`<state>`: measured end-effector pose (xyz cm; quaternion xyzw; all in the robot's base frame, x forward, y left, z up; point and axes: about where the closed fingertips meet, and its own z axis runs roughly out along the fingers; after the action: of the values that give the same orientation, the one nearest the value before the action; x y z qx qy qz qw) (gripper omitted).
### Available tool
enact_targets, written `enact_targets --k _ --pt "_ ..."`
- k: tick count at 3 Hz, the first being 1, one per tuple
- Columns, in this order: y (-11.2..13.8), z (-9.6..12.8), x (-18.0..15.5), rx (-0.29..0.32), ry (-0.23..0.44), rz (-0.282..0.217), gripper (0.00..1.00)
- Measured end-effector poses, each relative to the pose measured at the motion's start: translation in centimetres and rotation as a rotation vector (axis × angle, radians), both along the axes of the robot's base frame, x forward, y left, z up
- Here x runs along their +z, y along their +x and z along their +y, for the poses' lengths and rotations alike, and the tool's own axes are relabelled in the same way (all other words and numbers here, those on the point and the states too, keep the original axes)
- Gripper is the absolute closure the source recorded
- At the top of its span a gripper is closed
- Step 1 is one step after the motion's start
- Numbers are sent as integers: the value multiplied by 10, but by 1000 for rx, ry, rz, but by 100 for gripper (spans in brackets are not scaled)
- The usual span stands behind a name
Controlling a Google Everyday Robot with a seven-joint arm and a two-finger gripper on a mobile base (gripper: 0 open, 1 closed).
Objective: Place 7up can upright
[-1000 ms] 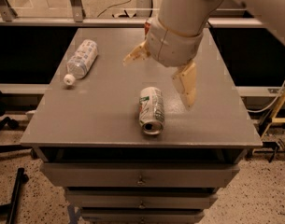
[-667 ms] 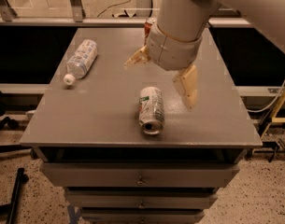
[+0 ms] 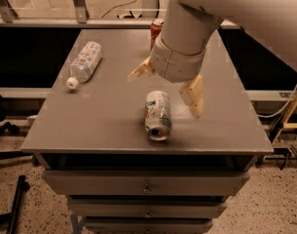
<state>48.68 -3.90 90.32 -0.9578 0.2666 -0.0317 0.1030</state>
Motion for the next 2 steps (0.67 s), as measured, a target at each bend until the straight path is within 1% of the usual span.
enact_targets --k 1,2 --pt "-2 -8 -19 47 5 0 0" --pt "-4 -12 -31 74 10 6 0"
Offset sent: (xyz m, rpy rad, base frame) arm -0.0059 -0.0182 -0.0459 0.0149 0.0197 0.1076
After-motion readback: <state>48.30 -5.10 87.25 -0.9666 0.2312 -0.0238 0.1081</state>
